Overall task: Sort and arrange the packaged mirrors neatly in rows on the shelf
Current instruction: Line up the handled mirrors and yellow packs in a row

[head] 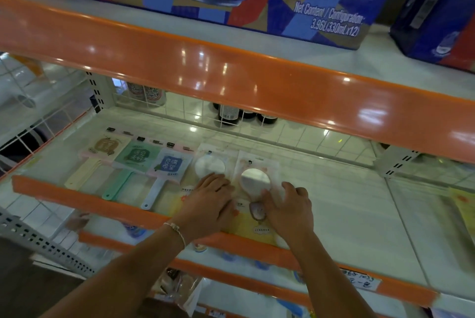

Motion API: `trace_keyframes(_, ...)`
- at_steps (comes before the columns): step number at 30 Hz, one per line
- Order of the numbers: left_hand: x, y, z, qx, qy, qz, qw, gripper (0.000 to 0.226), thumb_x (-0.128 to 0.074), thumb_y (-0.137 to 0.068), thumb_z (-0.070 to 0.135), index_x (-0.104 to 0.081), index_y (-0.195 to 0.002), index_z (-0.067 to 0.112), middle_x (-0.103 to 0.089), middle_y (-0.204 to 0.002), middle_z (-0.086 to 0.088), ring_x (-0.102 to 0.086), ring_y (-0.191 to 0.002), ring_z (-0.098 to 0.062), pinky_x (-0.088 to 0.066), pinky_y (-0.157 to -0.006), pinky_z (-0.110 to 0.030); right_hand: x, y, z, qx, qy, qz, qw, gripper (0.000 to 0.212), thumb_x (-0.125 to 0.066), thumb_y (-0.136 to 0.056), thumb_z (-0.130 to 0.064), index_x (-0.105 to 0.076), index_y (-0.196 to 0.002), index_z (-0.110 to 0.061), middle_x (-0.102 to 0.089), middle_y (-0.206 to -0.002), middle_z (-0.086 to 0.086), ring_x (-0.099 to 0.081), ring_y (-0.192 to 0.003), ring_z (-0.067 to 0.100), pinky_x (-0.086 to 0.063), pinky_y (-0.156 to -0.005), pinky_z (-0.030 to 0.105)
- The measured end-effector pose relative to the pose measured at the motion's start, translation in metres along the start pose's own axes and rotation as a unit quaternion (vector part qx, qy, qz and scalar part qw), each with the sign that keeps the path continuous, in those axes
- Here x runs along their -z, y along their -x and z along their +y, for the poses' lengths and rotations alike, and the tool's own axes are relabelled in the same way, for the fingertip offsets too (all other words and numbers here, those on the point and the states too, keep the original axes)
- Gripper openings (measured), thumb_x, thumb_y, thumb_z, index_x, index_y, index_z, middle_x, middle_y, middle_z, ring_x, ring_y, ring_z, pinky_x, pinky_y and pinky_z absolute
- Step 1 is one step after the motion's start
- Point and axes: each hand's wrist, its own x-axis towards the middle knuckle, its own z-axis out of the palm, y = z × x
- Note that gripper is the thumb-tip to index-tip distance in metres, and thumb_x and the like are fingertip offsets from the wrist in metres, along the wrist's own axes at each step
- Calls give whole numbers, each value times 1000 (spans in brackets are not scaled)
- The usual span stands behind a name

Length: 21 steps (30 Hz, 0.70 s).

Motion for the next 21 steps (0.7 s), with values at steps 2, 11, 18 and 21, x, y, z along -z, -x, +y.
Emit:
trace_keyframes(2,4,-13,16,-3,12,26,1000,37,-43,-93,31,-69,-107,10,-67,-111,-7,-57,-113,-25,-36,-110,-36,15,-3,15,10,-17,8,1000,64,-50,-90,-60,-45,-140,-19,-45,-136,10,-45,-125,30,-43,-100,40)
trace_keyframes(11,-39,-111,167,-26,60,35,997,40,-41,-96,33,-64,-117,8,-65,-113,-5,-58,-108,-23,-44,-97,-36,109,-19,126,-3,-23,77,997,57,-52,-94,-53,-49,-139,-17,-48,-137,10,-43,-130,27,-39,-102,35)
trace_keyframes(18,-96,-156,293,-65,113,-27,991,37,-45,-100,31,-60,-125,10,-63,-120,-6,-52,-115,-23,-38,-102,-35,182,-20,247,-85,25,191,978,51,-54,-92,-51,-57,-129,-17,-57,-127,11,-51,-121,30,-38,-103,42)
trace_keyframes(21,-112,-167,333,-85,139,-47,986,37,-41,-98,32,-67,-111,9,-67,-109,-4,-56,-106,-23,-43,-95,-38,209,-19,292,-146,103,188,966,50,-56,-90,-47,-55,-130,-20,-55,-130,8,-46,-125,30,-28,-110,45)
